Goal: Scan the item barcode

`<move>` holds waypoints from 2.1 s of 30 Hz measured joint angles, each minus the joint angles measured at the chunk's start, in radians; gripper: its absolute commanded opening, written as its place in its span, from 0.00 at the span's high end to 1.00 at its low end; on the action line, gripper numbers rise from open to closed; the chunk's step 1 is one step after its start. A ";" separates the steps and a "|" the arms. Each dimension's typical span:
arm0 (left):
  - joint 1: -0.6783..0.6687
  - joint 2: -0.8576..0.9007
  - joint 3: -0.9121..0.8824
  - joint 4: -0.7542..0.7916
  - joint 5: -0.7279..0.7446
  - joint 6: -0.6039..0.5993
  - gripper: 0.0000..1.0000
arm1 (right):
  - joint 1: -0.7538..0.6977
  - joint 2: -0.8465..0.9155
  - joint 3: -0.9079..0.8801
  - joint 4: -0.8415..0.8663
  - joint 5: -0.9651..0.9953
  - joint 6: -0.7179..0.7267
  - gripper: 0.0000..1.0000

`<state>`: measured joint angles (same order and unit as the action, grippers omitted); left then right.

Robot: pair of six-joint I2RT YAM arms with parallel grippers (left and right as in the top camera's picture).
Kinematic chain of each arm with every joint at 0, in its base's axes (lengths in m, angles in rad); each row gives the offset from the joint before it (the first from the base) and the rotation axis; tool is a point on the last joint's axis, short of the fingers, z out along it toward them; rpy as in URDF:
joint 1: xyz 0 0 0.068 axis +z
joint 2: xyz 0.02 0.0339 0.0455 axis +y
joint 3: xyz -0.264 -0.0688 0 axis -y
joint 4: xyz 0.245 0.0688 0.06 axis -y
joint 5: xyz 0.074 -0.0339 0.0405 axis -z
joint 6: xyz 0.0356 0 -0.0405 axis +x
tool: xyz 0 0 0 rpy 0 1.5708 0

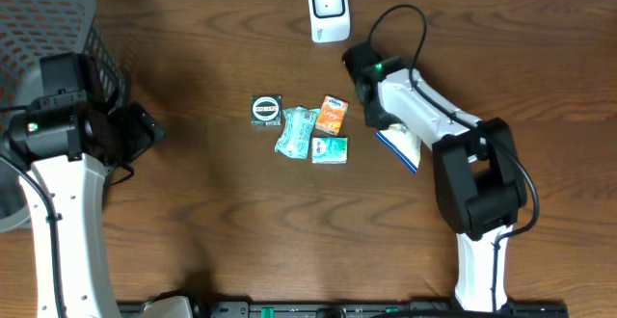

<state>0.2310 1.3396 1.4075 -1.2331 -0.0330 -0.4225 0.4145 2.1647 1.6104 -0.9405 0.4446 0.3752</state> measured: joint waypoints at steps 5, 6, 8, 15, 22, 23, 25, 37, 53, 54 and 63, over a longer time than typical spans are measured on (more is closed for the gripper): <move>0.000 0.000 0.000 0.000 0.000 0.000 0.02 | -0.033 -0.024 0.073 -0.055 -0.199 -0.062 0.99; 0.000 0.000 0.000 0.000 0.000 0.000 0.03 | -0.039 -0.038 0.091 -0.061 -0.260 -0.083 0.99; 0.000 0.000 0.000 0.000 0.000 0.000 0.02 | -0.050 -0.068 0.113 -0.058 -0.358 -0.116 0.99; 0.000 0.000 0.000 0.000 0.000 0.000 0.02 | -0.176 -0.164 0.144 -0.057 -0.814 -0.270 0.99; 0.000 0.000 0.000 0.000 0.000 0.000 0.03 | -0.361 -0.148 -0.025 0.079 -1.151 -0.351 0.97; 0.000 0.000 0.000 0.000 0.000 0.000 0.02 | -0.385 -0.141 -0.056 0.101 -1.188 -0.357 0.96; 0.000 0.000 0.000 0.000 0.000 0.000 0.02 | -0.429 -0.124 -0.116 0.134 -1.247 -0.363 0.92; 0.000 0.000 0.000 0.000 0.000 0.000 0.02 | -0.550 -0.101 -0.123 -0.039 -0.996 -0.315 0.48; 0.000 0.000 0.000 0.000 0.000 0.000 0.02 | -0.415 -0.106 0.270 -0.321 -0.648 -0.268 0.79; 0.000 0.000 0.000 0.000 0.000 0.000 0.03 | -0.389 -0.106 0.254 -0.298 -0.638 -0.274 0.74; 0.000 0.000 0.000 0.000 0.000 0.000 0.03 | -0.221 -0.106 -0.022 -0.027 -0.414 -0.218 0.60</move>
<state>0.2310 1.3396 1.4075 -1.2331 -0.0334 -0.4225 0.1932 2.0583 1.5883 -0.9672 0.0311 0.1574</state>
